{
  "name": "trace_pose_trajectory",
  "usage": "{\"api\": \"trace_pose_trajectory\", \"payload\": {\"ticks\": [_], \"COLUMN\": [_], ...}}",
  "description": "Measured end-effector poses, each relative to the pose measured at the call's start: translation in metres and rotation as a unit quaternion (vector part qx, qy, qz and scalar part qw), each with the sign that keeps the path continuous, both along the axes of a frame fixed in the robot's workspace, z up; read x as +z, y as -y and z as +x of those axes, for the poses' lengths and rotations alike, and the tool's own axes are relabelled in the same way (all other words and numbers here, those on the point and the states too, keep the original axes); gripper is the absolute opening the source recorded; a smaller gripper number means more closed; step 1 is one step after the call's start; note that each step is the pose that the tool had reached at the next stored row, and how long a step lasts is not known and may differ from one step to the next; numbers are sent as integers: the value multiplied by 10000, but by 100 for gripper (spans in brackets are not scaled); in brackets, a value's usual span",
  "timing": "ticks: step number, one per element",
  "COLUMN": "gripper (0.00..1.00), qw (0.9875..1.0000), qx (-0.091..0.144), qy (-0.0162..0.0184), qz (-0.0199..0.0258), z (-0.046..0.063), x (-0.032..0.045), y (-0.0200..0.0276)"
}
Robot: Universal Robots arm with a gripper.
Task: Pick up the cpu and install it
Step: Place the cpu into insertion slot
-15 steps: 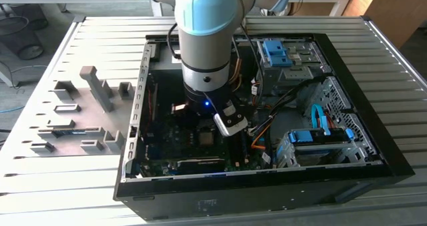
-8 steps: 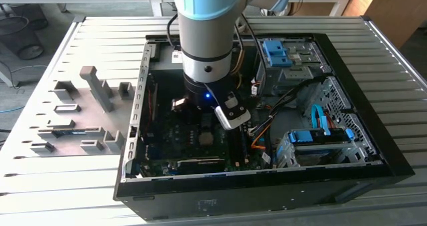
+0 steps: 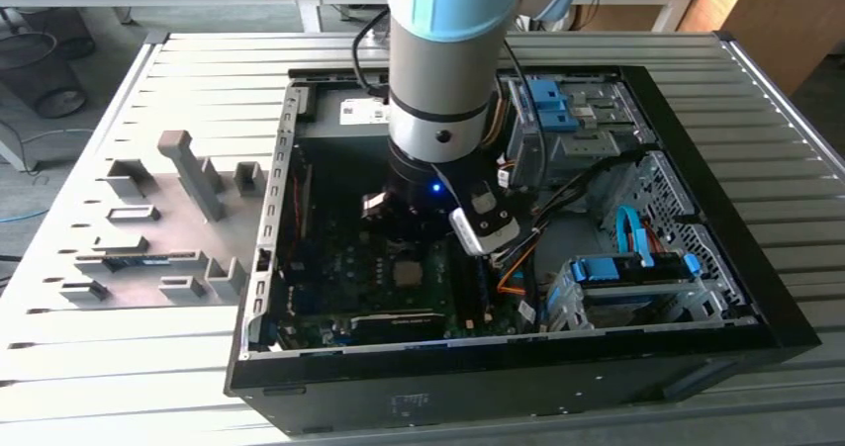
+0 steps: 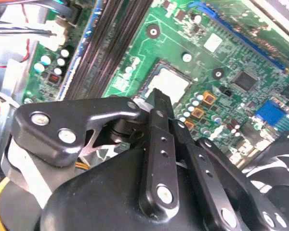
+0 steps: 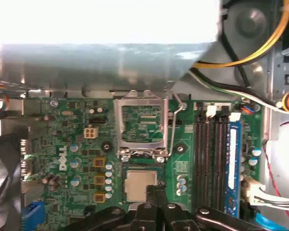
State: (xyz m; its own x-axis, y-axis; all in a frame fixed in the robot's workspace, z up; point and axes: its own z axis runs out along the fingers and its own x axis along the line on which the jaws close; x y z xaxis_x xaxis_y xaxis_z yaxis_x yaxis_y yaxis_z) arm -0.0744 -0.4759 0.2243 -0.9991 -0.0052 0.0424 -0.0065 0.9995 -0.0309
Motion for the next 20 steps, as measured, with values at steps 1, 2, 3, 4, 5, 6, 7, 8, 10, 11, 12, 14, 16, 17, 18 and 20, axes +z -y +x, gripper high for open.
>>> {"api": "trace_pose_trajectory", "payload": {"ticks": [1, 2, 3, 4, 5, 6, 7, 8, 10, 11, 12, 14, 16, 17, 18, 20], "gripper": [10, 10, 10, 10, 10, 10, 10, 10, 10, 10, 10, 10, 10, 10, 10, 10], "qw": [10000, 10000, 9999, 9998, 9997, 9995, 9993, 9991, 9989, 9989, 9989, 9989, 9989, 9989, 9989, 9989], "qx": [0, 0, 0, 0, 0, 0, 0, 0, -1, -1, -1, -1, -3, -3, -2, -3], "qy": [-3, -4, -5, -6, -7, -10, -16, -25, -40, -47, -50, -52, -53, -54, -54, -54], "qz": [37, 81, 138, 198, 260, 328, 381, 416, 458, 469, 471, 472, 471, 471, 472, 471], "z": [11, 18, 28, 37, 46, 58, 75, 97, 140, 158, 171, 178, 180, 181, 182, 182], "x": [-1, -2, -1, 3, 6, 9, 14, 18, 27, 32, 46, 109, 194, 240, 284, 378], "y": [-3, -3, -3, -3, -3, -3, -3, -4, -3, -3, -4, -4, -4, -3, -4, -3]}}
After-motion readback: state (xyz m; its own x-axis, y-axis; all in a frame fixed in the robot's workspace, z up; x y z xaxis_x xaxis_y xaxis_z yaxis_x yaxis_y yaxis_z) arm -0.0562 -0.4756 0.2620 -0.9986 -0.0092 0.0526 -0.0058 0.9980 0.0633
